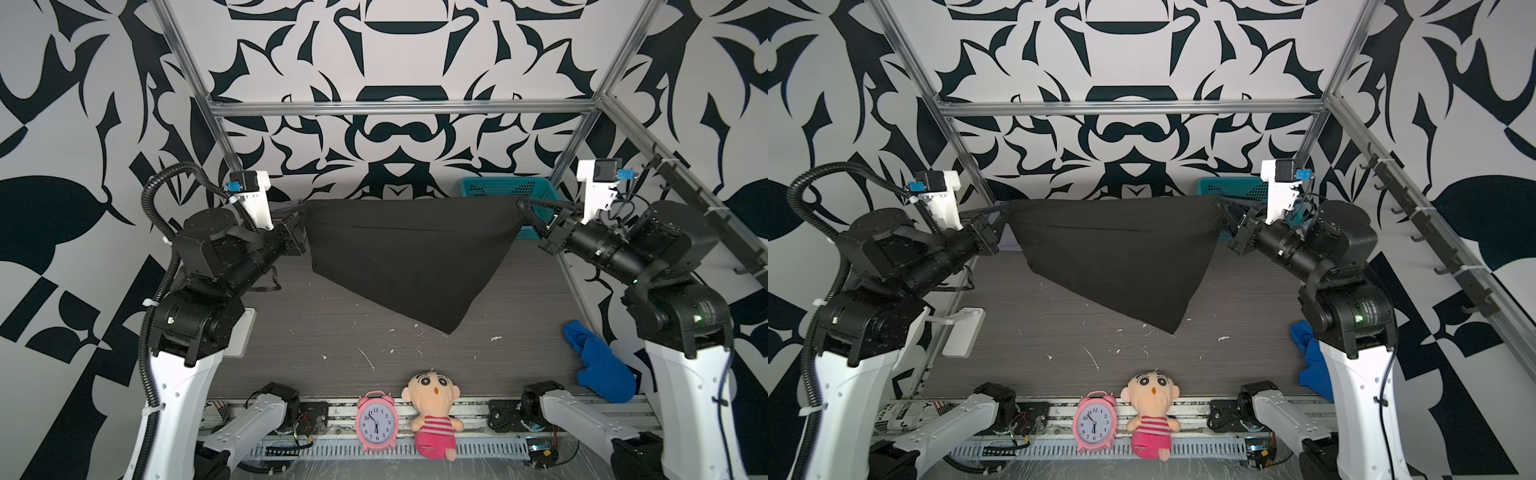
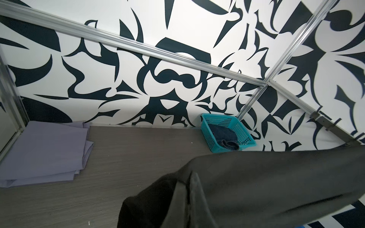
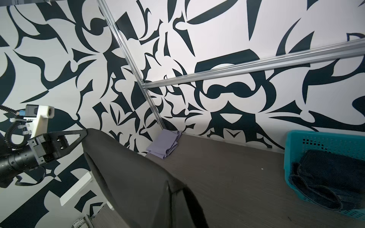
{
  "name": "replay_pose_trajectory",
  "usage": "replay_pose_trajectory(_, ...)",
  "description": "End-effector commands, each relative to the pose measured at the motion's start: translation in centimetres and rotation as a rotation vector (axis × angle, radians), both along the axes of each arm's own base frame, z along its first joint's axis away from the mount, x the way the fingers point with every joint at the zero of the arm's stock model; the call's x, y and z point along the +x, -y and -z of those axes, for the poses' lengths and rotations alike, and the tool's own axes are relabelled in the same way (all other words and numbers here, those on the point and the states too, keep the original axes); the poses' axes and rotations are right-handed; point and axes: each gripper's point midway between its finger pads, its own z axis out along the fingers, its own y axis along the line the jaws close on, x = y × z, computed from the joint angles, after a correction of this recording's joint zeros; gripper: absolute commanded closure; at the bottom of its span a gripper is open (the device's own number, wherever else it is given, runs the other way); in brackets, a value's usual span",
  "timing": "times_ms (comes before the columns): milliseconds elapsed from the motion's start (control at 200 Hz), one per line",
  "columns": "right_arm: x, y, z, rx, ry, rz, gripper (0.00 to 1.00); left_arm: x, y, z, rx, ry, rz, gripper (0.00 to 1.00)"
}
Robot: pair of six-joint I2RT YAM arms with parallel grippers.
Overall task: Fold and stack skirts
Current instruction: Flatten out the skirt at the center of the table.
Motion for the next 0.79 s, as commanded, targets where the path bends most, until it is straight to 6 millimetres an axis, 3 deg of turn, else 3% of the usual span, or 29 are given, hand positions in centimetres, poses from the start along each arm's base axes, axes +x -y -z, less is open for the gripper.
replay_pose_trajectory(0, 2.4, 0.6, 0.7, -0.017, -0.014, 0.060, 1.00, 0.3, -0.3, 0.4, 0.002, -0.013, -0.021, 1.00)
replay_pose_trajectory(115, 6.0, 0.4, 3.0, -0.040, -0.072, 0.083, 1.00, 3.3, -0.6, 2.8, 0.036, -0.053, -0.089, 1.00)
replay_pose_trajectory(220, 10.8, -0.1, 5.7, -0.057, -0.126, 0.099, 1.00, 6.8, 0.3, 5.2, 0.103, -0.095, -0.091, 1.00)
replay_pose_trajectory(360, 17.8, -1.0, 9.9, -0.061, -0.204, 0.117, 1.00, 13.4, -0.3, 9.3, 0.143, -0.161, -0.139, 1.00)
replay_pose_trajectory(390, 19.4, -1.3, 10.9, -0.055, -0.219, 0.117, 1.00, 15.8, -0.6, 11.5, 0.143, -0.210, -0.153, 1.00)
replay_pose_trajectory(450, 22.7, -1.8, 13.0, -0.043, -0.249, 0.126, 1.00, 19.1, -1.4, 14.0, 0.136, -0.254, -0.174, 1.00)
replay_pose_trajectory(475, 24.2, -1.9, 13.8, -0.035, -0.259, 0.132, 0.96, 20.4, -1.8, 15.1, 0.143, -0.268, -0.184, 0.88)
replay_pose_trajectory(510, 26.1, -2.1, 14.9, -0.029, -0.282, 0.142, 0.71, 22.2, -2.3, 16.5, 0.154, -0.290, -0.201, 0.65)
replay_pose_trajectory(540, 27.5, -2.3, 15.5, -0.029, -0.296, 0.142, 0.59, 23.7, -2.7, 17.7, 0.165, -0.310, -0.216, 0.50)
replay_pose_trajectory(580, 29.3, -2.7, 16.6, -0.034, -0.325, 0.136, 0.50, 25.3, -3.2, 19.1, 0.179, -0.338, -0.223, 0.35)
replay_pose_trajectory(655, 30.9, -3.2, 17.5, -0.042, -0.365, 0.123, 0.47, 27.3, -3.9, 20.9, 0.199, -0.390, -0.243, 0.28)
replay_pose_trajectory(680, 31.1, -3.3, 17.3, -0.041, -0.366, 0.118, 0.38, 27.6, -4.1, 21.2, 0.205, -0.398, -0.251, 0.25)
replay_pose_trajectory(745, 30.8, -3.3, 16.6, -0.050, -0.349, 0.111, 0.23, 27.6, -4.4, 21.4, 0.218, -0.393, -0.262, 0.22)
replay_pose_trajectory(790, 30.2, -3.3, 16.4, -0.061, -0.345, 0.108, 0.22, 27.2, -4.7, 21.4, 0.223, -0.381, -0.277, 0.19)
